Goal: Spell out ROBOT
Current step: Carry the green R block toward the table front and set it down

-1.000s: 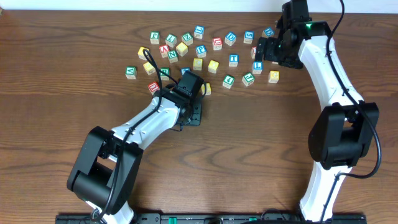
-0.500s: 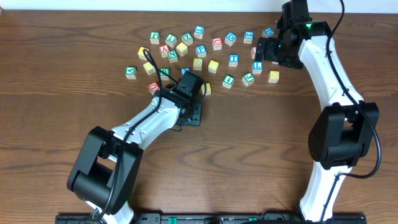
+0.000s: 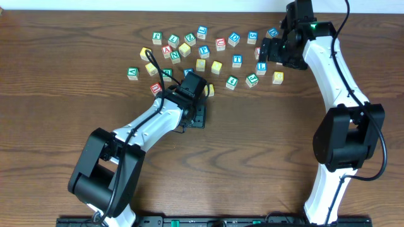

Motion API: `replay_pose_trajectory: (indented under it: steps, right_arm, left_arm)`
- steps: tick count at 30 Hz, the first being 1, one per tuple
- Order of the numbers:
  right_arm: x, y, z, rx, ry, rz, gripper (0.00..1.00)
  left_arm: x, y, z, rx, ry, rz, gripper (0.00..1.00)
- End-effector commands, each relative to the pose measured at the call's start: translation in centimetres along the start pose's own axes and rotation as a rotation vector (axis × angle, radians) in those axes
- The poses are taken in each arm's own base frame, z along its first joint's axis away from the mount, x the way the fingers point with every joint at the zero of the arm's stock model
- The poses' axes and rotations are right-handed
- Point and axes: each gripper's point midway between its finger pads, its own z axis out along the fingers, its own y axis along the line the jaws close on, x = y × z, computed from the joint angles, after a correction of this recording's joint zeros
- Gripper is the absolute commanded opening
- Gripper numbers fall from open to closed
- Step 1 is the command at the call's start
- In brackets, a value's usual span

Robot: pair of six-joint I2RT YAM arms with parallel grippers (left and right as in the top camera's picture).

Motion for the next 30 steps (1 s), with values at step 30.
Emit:
replay_pose_trajectory:
  steps: [30]
  right_arm:
    - [-0.7,0.7,-1.5,-0.008,-0.039,-0.024,0.99]
  left_arm:
    - [-1.3,0.0,0.6,-0.016,-0.012,0.080,0.45]
